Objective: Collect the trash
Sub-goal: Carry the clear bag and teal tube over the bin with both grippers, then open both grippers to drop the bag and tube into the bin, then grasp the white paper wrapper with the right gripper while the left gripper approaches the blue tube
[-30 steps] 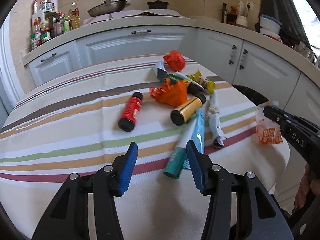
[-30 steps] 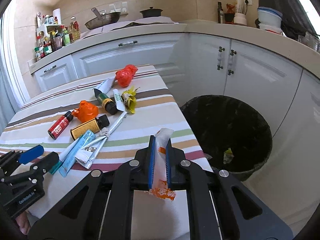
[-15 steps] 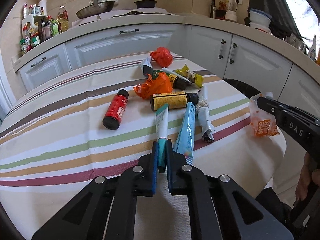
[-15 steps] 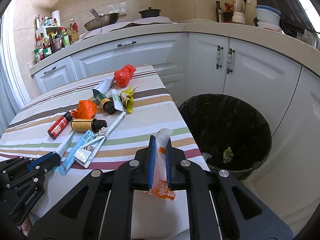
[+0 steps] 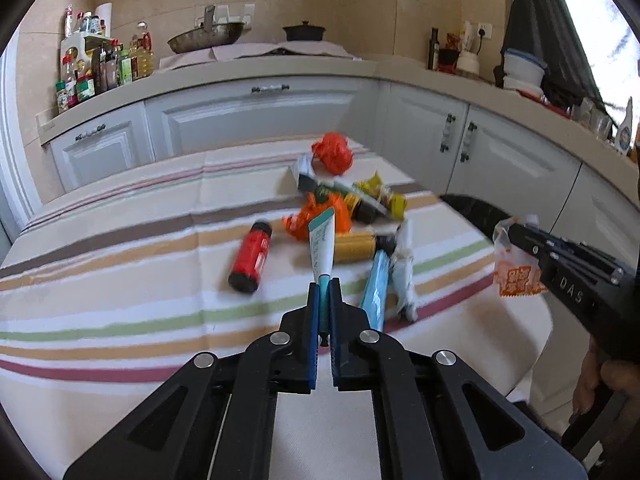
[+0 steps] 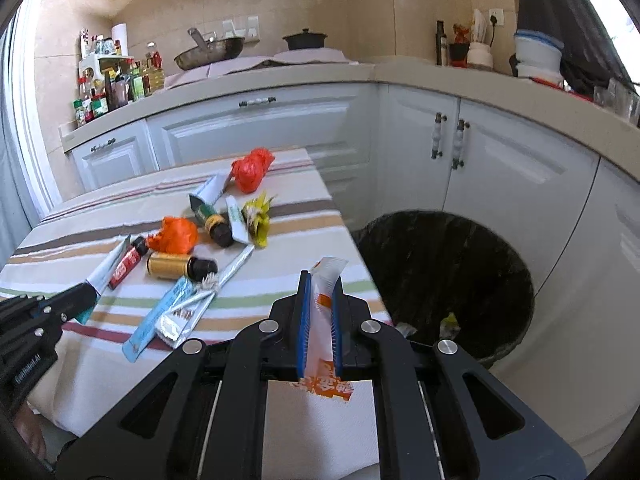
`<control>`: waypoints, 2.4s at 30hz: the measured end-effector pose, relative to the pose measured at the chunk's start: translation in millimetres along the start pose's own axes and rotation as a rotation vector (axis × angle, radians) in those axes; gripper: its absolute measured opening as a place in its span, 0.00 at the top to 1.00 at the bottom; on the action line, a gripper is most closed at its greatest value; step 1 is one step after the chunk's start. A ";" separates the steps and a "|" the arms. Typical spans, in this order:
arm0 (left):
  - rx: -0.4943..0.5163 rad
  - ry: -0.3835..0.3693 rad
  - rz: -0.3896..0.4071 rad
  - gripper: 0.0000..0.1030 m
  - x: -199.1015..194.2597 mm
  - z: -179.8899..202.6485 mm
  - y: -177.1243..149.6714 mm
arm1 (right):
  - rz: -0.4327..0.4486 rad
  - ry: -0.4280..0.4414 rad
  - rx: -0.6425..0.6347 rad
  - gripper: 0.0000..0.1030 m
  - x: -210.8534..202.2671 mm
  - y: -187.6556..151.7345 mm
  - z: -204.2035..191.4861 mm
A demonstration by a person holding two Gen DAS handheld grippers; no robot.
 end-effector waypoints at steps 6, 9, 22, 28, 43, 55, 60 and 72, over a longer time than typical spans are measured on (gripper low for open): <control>0.000 -0.053 0.066 0.95 4.8 19.1 43.2 | 0.076 -0.043 -0.012 0.91 -7.1 31.6 22.7; 0.007 -0.090 0.086 0.95 12.3 35.1 63.5 | 0.101 -0.077 -0.003 0.91 -4.3 48.2 43.7; 0.115 -0.199 0.080 0.95 77.1 130.6 127.0 | 0.112 -0.181 0.049 0.91 36.0 83.0 129.3; 0.144 -0.216 0.022 0.95 117.3 160.0 137.0 | 0.089 -0.199 0.079 0.91 61.4 84.0 157.3; 0.153 -0.207 -0.032 0.71 149.9 175.7 138.4 | 0.062 -0.215 0.149 0.75 94.0 84.5 192.5; 0.095 -0.125 0.014 0.64 95.7 112.0 128.0 | 0.072 -0.171 0.165 0.63 54.3 78.8 147.3; 0.059 -0.043 0.017 0.61 67.1 65.4 104.7 | 0.066 -0.124 0.136 0.63 36.0 61.5 101.9; -0.060 0.136 -0.019 0.60 19.3 -40.3 36.1 | -0.007 0.006 0.037 0.63 26.1 17.5 -2.2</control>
Point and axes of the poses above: each gripper's, at about its wrist camera, not at the fingertips, and x roughly the way its jaws point, z to its right, y to its top, the point moved 9 cm from there along x, roughly the way its jaws point, and after that the axes turned 12 degrees about x, right-handed, at the moved point
